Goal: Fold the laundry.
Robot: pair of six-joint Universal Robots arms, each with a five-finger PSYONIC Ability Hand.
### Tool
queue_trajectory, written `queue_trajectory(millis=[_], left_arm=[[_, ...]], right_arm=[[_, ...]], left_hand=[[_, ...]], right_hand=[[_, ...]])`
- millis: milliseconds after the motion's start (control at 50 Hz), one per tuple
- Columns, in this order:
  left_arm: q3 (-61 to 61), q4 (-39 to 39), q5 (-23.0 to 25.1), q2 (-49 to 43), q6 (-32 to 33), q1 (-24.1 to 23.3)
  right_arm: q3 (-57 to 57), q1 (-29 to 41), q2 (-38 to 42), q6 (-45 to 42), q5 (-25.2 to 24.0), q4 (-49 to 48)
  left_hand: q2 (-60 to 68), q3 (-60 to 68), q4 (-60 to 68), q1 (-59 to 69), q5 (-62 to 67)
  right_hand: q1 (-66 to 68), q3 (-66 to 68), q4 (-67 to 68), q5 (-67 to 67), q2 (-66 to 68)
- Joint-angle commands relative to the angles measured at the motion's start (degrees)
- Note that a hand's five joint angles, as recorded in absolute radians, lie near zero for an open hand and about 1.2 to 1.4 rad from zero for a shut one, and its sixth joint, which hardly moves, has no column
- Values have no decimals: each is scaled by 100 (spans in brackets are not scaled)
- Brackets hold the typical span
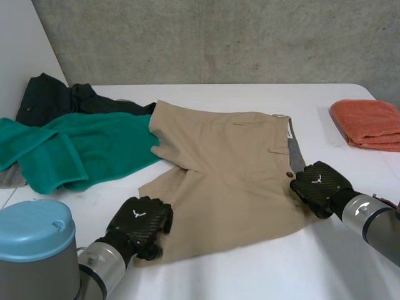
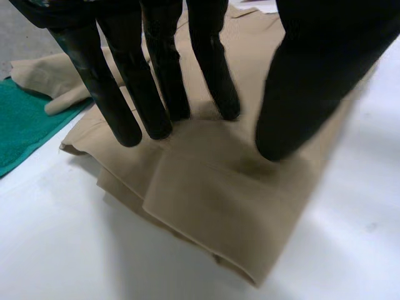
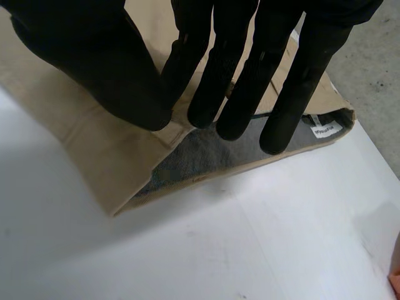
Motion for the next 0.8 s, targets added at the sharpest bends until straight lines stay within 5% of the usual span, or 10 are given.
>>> queue_trajectory(millis=[20, 180, 240, 320, 400, 580, 800], left_arm=[[77, 178, -2, -23, 199, -41], [68, 161, -2, 363, 638, -50], [68, 178, 7, 478, 665, -76], [112, 152, 33, 522, 639, -41], [59, -111, 33, 558, 665, -155], [-213, -876, -37, 699, 577, -445], [-240, -157, -37, 391, 656, -252]], right_arm=[[56, -8, -142, 414, -30, -43], [162, -52, -705, 521, 75, 369], [170, -52, -916, 565, 66, 816], [170, -43, -987, 574, 66, 1178], [188, -43, -961, 530, 75, 1249], [337, -219, -917, 477, -22, 1152], [329, -219, -346, 477, -22, 318]], left_hand=[[2443, 2438, 2414, 2153, 2443], [2443, 2438, 2414, 2153, 2443], [2443, 2438, 2414, 2153, 2443], [2443, 2438, 2414, 2153, 2443], [-1284, -1288, -1312, -1573, -1283], [-1306, -1310, -1335, -1596, -1306], [-2148, -2152, -2176, -2437, -2147]], right_hand=[[1607, 1256, 1220, 1217, 1235], [1607, 1256, 1220, 1217, 1235], [-2080, -2431, -2467, -2470, -2453], [-2221, -2572, -2608, -2611, -2594], [-2389, -2740, -2776, -2780, -2762], [-2558, -2909, -2945, -2949, -2931], [-2525, -2876, -2912, -2915, -2898]])
